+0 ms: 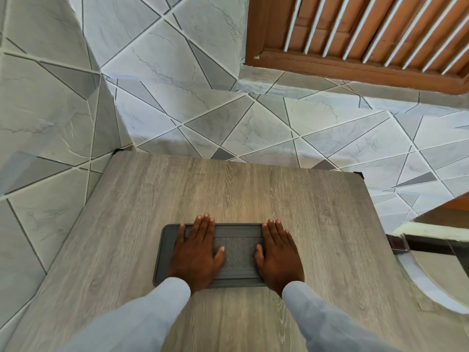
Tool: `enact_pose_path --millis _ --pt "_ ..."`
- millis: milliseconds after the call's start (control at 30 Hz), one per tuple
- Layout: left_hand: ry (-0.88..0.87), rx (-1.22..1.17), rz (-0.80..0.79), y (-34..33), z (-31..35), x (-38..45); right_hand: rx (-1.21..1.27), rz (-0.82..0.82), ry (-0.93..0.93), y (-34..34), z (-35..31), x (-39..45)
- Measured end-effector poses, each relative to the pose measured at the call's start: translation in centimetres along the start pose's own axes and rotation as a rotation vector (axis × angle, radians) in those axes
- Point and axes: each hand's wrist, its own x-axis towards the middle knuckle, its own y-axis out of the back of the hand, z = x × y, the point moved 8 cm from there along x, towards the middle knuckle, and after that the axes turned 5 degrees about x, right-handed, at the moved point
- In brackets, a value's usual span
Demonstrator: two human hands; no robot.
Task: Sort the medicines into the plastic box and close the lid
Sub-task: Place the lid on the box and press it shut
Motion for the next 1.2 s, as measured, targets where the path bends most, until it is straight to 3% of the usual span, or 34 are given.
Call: enact_pose_path --millis 233,400,700,767,867,933,1200 --pt "0.008 -0.019 -0.052 0.7 -1.1 -0.3 -0.009 -0.036 -0.008 0.1 -0.2 -0.2" --pt "0.126 -0.020 0.002 0.5 -6.5 -1.9 0.004 -0.023 -0.025 0.0 0.1 -0.1" --pt "0.143 -0.019 0.071 0.5 -6.9 -2.2 0.091 0.024 -0.075 0.6 0.5 -0.2" --pt "0.266 -0.161 0.127 1.0 -7.6 -3.4 0.221 0.094 -0.204 1.1 1.6 -0.9" --pt "0.551 -0.601 0.151 0.2 -8.2 -6.5 0.643 0.163 -0.591 0.2 4.1 -3.7" --pt "0.623 -0.795 0.120 -0.8 -7.4 -7.9 0.842 0.183 -0.772 -1.1 4.4 -5.7" --pt "0.513 -0.583 0.078 -0.3 -8.2 -4.3 0.799 0.296 -0.862 -0.8 4.0 -4.8"
